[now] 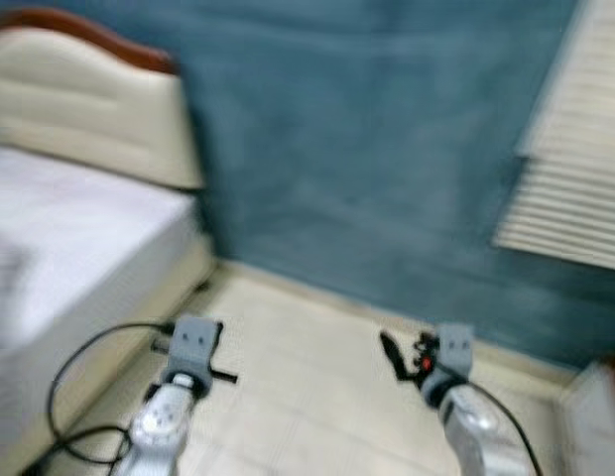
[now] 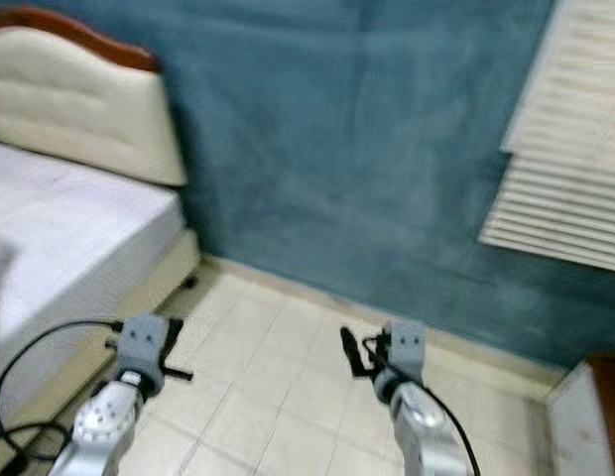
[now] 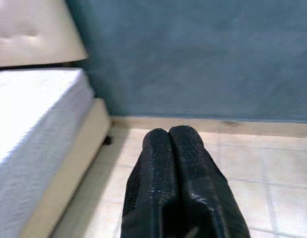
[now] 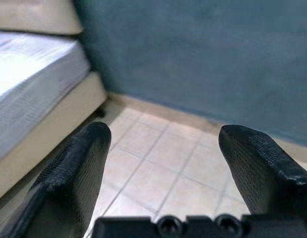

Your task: Clean up the room

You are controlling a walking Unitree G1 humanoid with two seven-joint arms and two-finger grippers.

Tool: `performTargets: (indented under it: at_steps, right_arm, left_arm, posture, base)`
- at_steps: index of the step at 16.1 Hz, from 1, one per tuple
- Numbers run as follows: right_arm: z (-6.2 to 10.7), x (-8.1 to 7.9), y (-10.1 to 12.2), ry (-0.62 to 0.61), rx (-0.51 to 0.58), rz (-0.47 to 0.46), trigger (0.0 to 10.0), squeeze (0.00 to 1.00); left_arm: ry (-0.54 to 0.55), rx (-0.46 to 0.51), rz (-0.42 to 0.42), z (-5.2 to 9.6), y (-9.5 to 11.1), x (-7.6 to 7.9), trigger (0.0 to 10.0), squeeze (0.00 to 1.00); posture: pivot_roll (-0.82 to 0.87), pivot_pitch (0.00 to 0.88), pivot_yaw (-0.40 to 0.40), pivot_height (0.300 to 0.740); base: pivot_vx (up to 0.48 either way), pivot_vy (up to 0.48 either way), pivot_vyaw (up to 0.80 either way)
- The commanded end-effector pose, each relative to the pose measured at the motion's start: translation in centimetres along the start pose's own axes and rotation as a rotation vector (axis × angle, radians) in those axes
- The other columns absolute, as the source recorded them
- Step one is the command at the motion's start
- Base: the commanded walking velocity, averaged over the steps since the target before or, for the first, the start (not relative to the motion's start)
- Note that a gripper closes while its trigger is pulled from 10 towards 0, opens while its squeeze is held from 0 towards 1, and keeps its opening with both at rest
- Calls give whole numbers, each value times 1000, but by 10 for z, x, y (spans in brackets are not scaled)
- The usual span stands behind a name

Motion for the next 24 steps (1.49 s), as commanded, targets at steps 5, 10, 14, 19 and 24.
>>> performTargets:
  at_steps: [5,10,14,19,24]
  right_arm:
    - [-4,-2,-1,25,3,-19,10000,0]
    - [-6,-8,-2,79,-5,-16,10000,0]
    - [-1,-6,-7,109,-24,9,10000,0]
    - [0,-5,-9,118,-32,1,10000,0]
    - [-4,-13,-7,188,-22,-27,10000,0]
  left_arm:
    - [50,-31,-16,-3,1,-3,10000,0]
    - [77,-81,64,-6,-3,-6,10000,0]
    - [98,-84,50,-1,-7,-15,10000,0]
    - [111,-46,56,3,-3,-17,10000,0]
    - [164,-30,64,2,-1,-17,10000,0]
  posture:
    - [83,0,-26,740]
    - [95,0,-37,740]
    - [96,0,-45,740]
    - [107,0,-54,740]
    - [114,0,-62,740]
  base:
    - [0,-372,734]
    - [0,-96,678]
    - [0,0,642]
    - [0,0,638]
    - [321,286,636]
Point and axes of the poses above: a point about 5 cm out from each wrist's last joint towards the gripper, its own z axis pointing back from the gripper into the wrist, its own y axis along the axis of the wrist's last joint, x = y × z, the point moved 1 cm from there along -z, pointing out of the wrist towards the gripper, and after that the axes turned 5 degrees about -z, right-handed, at the moved point
